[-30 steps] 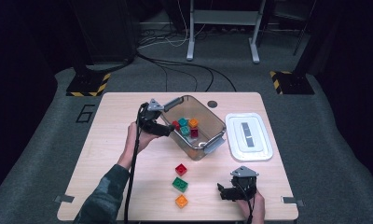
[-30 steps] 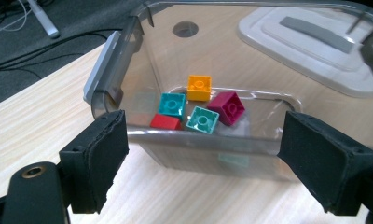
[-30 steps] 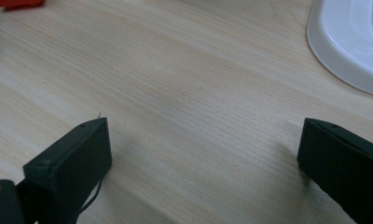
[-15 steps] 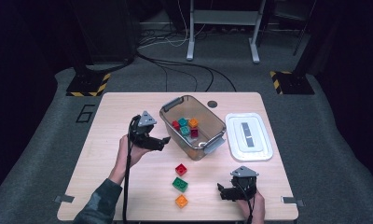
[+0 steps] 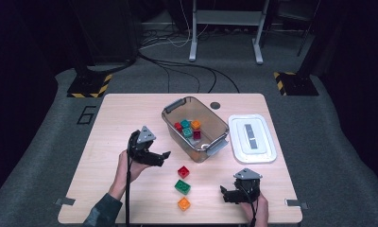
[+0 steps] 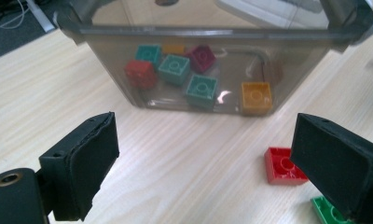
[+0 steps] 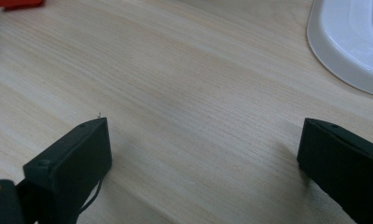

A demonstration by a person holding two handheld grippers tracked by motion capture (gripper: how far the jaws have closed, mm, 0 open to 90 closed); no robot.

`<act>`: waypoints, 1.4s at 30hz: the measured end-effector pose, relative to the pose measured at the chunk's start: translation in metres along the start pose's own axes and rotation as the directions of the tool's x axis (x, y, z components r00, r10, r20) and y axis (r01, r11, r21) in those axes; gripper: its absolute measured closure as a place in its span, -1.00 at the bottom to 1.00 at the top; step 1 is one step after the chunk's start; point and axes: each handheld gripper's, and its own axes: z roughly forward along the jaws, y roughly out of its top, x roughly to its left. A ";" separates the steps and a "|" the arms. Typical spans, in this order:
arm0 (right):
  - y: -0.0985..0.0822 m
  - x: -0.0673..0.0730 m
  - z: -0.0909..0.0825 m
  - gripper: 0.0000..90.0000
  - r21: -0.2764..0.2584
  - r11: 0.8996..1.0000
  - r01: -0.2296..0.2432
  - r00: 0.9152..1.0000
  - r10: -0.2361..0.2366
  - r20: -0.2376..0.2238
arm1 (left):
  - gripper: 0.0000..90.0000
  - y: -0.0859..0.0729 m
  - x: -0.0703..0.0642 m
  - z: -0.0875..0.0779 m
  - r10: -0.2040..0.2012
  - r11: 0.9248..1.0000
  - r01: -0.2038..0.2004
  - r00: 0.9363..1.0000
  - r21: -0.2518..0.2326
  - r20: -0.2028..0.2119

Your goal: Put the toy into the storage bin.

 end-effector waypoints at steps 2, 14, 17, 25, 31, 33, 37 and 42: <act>0.000 0.000 0.000 -0.96 0.000 1.000 0.000 1.000 0.000 0.000 | -0.87 -0.005 -0.001 0.002 -0.008 1.000 0.008 1.000 0.005 0.004; 0.000 0.000 0.000 -0.96 0.002 1.000 0.003 1.000 -0.003 -0.002 | -0.96 -0.026 -0.013 0.017 -0.042 0.999 0.040 0.999 0.036 0.031; 0.000 0.000 0.000 -0.96 0.002 1.000 0.003 1.000 -0.003 -0.002 | -1.00 -0.029 -0.016 0.021 -0.035 0.998 0.033 0.999 0.051 0.030; 0.000 0.000 0.000 -0.96 0.000 1.000 0.000 1.000 0.000 0.000 | -1.00 -0.035 -0.031 0.038 -0.052 0.997 0.048 0.996 0.060 0.077; 0.000 0.000 0.000 -0.96 0.002 1.000 0.003 1.000 -0.003 -0.002 | -1.00 -0.037 -0.043 0.054 -0.048 0.994 0.038 0.994 0.099 0.100; 0.000 0.000 0.000 -0.96 0.000 1.000 -0.001 1.000 0.001 0.000 | -1.00 -0.037 -0.047 0.060 -0.048 0.992 0.035 0.993 0.120 0.109; 0.000 0.000 0.000 -0.96 0.000 1.000 0.000 1.000 0.000 0.000 | -1.00 -0.037 -0.052 0.069 -0.043 0.989 0.025 0.992 0.146 0.123; 0.000 0.000 0.000 -0.96 0.000 1.000 0.000 1.000 0.000 0.002 | -0.60 -0.037 -0.055 0.073 -0.014 0.988 -0.010 0.988 0.156 0.151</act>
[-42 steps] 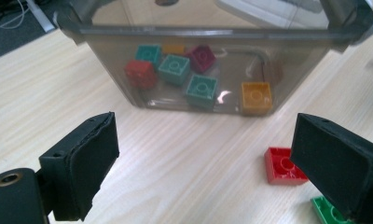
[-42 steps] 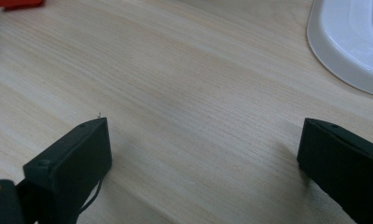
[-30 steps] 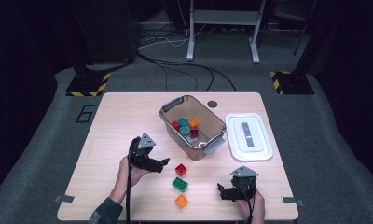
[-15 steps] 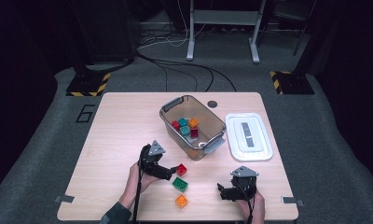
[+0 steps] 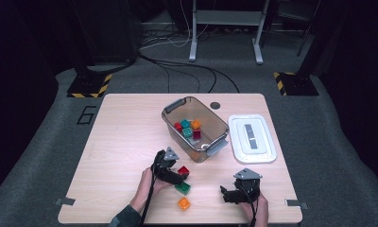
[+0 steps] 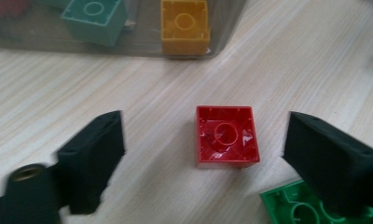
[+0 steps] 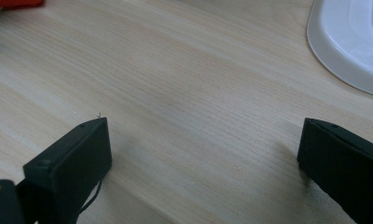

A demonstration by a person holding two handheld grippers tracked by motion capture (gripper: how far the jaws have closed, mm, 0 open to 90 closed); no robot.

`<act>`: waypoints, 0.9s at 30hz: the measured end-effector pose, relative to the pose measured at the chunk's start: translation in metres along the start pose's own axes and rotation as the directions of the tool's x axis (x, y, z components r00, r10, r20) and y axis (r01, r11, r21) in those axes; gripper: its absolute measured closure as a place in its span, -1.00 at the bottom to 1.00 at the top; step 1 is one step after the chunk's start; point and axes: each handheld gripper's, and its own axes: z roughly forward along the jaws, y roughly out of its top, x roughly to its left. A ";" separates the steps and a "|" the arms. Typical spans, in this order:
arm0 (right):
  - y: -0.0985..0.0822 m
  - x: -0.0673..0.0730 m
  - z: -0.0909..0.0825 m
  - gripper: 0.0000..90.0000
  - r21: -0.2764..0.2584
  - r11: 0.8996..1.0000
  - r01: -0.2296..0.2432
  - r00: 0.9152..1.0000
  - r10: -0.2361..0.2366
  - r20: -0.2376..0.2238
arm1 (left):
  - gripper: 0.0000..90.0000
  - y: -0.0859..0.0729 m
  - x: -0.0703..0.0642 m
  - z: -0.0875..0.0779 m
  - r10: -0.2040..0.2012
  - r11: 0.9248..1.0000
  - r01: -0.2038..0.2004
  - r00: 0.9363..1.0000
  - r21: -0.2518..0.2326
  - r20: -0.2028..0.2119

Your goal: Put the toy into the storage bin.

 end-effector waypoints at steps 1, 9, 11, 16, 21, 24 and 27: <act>0.000 0.000 0.000 -0.96 0.001 1.000 0.002 1.000 -0.002 -0.002 | -0.52 0.000 -0.001 0.001 0.001 1.000 -0.001 1.000 0.001 0.004; 0.000 0.000 0.000 -0.96 0.001 1.000 0.001 1.000 -0.001 -0.001 | 0.15 -0.004 -0.001 0.008 0.015 1.000 -0.015 1.000 0.017 0.026; 0.000 0.000 0.000 -0.96 0.000 1.000 0.001 1.000 -0.001 0.000 | 0.27 -0.006 0.000 0.009 0.005 1.000 -0.005 1.000 0.007 0.028; 0.000 0.000 0.000 -0.96 0.001 1.000 0.001 1.000 -0.001 -0.003 | 0.30 -0.008 0.004 0.006 -0.013 1.000 0.013 1.000 -0.018 0.018; 0.000 0.000 0.000 -0.96 0.000 1.000 -0.001 1.000 0.001 0.000 | 0.30 -0.010 0.010 -0.002 -0.028 0.999 0.028 1.000 -0.029 0.000; 0.000 0.000 0.000 -0.96 0.000 1.000 0.000 1.000 0.000 0.000 | 0.30 -0.011 0.013 -0.007 -0.041 0.998 0.040 0.999 -0.040 -0.011; 0.000 0.000 0.000 -0.96 0.000 1.000 0.001 1.000 -0.001 -0.003 | 0.30 -0.011 0.017 -0.012 -0.043 0.998 0.042 0.999 -0.044 -0.022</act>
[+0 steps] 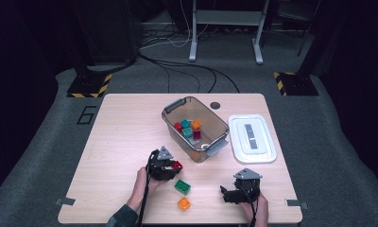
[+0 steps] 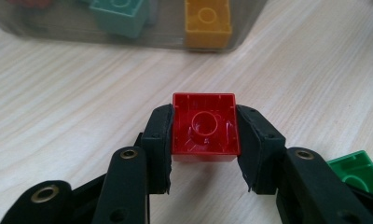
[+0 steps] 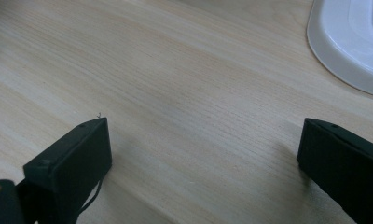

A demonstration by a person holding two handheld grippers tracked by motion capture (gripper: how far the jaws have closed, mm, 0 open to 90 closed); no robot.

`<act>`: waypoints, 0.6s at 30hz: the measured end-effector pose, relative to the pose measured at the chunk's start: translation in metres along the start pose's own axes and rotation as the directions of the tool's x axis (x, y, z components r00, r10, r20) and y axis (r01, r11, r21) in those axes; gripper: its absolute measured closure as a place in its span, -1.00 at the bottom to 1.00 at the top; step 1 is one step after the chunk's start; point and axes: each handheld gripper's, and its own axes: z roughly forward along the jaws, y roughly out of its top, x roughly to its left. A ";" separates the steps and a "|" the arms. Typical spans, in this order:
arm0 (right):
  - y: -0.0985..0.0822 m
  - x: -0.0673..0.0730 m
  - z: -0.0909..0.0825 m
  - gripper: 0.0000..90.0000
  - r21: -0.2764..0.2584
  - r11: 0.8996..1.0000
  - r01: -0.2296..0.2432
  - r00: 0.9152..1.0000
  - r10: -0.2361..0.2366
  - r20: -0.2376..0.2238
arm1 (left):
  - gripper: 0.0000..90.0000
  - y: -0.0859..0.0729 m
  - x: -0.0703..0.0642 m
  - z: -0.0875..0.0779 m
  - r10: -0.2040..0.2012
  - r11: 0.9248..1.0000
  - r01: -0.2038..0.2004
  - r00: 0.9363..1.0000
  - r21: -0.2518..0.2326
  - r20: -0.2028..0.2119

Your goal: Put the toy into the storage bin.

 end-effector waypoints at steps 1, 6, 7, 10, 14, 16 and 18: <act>0.000 0.000 0.000 -0.96 0.001 1.000 0.002 1.000 -0.002 -0.001 | 0.30 0.001 0.002 -0.004 -0.003 1.000 0.003 1.000 0.000 -0.005; 0.000 0.000 0.000 -0.96 0.000 1.000 0.001 1.000 -0.001 -0.001 | 0.31 0.003 0.009 -0.014 -0.007 1.000 0.007 1.000 -0.013 -0.021; 0.000 0.000 0.000 -0.96 0.000 1.000 0.000 1.000 0.000 0.000 | 0.31 0.004 0.011 -0.016 -0.005 1.000 0.005 1.000 -0.011 -0.026; 0.000 0.000 0.000 -0.96 0.001 1.000 0.002 1.000 -0.002 -0.001 | 0.31 0.007 0.014 -0.023 0.000 1.000 -0.001 0.999 -0.016 -0.050; 0.000 0.000 0.000 -0.96 0.000 1.000 -0.002 1.000 0.002 0.004 | 0.31 0.010 0.021 -0.034 0.002 1.000 -0.003 0.998 -0.013 -0.065; 0.001 0.000 0.001 -0.97 0.001 1.000 0.000 1.000 0.000 0.003 | 0.31 0.012 0.023 -0.039 -0.001 1.000 0.000 0.998 -0.021 -0.070; 0.001 -0.001 0.001 -0.97 0.001 1.000 0.000 1.000 0.000 0.001 | 0.31 0.016 0.025 -0.044 0.000 1.000 -0.002 0.997 -0.020 -0.080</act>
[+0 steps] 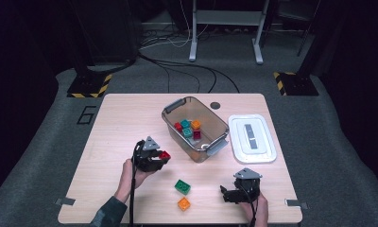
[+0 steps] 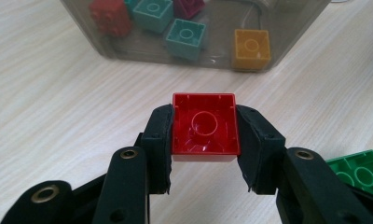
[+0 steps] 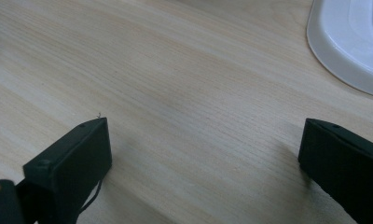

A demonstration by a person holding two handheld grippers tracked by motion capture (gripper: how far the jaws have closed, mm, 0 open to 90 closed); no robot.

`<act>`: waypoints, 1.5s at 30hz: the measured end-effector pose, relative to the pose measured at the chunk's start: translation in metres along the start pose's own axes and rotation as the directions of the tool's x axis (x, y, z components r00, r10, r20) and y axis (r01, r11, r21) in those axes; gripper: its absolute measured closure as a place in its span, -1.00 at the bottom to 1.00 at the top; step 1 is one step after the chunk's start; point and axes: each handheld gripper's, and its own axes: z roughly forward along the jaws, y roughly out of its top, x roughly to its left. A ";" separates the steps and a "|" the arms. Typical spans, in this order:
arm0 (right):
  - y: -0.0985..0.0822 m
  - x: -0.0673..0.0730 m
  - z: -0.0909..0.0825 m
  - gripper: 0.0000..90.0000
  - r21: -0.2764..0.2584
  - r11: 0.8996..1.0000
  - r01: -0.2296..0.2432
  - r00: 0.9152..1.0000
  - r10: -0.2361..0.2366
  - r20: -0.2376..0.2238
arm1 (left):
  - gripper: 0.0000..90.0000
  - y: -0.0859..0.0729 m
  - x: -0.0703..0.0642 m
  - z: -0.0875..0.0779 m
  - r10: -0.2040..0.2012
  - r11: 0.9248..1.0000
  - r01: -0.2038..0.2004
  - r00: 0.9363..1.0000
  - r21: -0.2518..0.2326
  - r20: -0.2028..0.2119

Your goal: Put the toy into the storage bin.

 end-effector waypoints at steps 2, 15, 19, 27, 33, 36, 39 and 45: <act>0.000 0.000 0.000 -0.97 0.000 1.000 0.000 1.000 0.000 0.000 | 0.31 0.002 0.001 -0.002 -0.001 1.000 0.001 1.000 -0.004 -0.001; 0.000 0.000 0.000 -0.97 0.002 1.000 0.001 1.000 -0.001 -0.001 | 0.31 0.030 0.010 -0.024 0.018 0.999 -0.019 0.999 -0.030 -0.042; 0.000 0.000 0.000 -0.97 0.002 1.000 -0.003 1.000 0.003 0.000 | 0.31 0.042 0.010 -0.030 0.026 0.999 -0.028 0.998 -0.041 -0.053; 0.000 0.000 0.000 -0.97 0.001 1.000 0.001 1.000 -0.001 0.003 | 0.31 0.067 0.012 -0.042 0.050 0.995 -0.055 0.996 -0.077 -0.069; 0.000 0.000 0.000 -0.97 0.001 1.000 0.001 1.000 -0.001 0.004 | 0.31 0.093 0.013 -0.046 0.077 0.991 -0.085 0.994 -0.100 -0.080; 0.000 0.000 0.000 -0.97 0.001 1.000 0.001 1.000 -0.001 0.004 | 0.31 0.107 0.013 -0.045 0.078 0.990 -0.087 0.993 -0.111 -0.087; 0.000 0.000 0.000 -0.97 0.000 1.000 0.001 1.000 -0.001 0.005 | 0.31 0.121 0.013 -0.044 0.105 0.988 -0.114 0.990 -0.107 -0.093; 0.000 0.000 0.000 -0.97 0.000 1.000 -0.003 1.000 0.003 0.006 | 0.31 0.143 0.014 -0.032 0.111 0.987 -0.121 0.989 -0.101 -0.098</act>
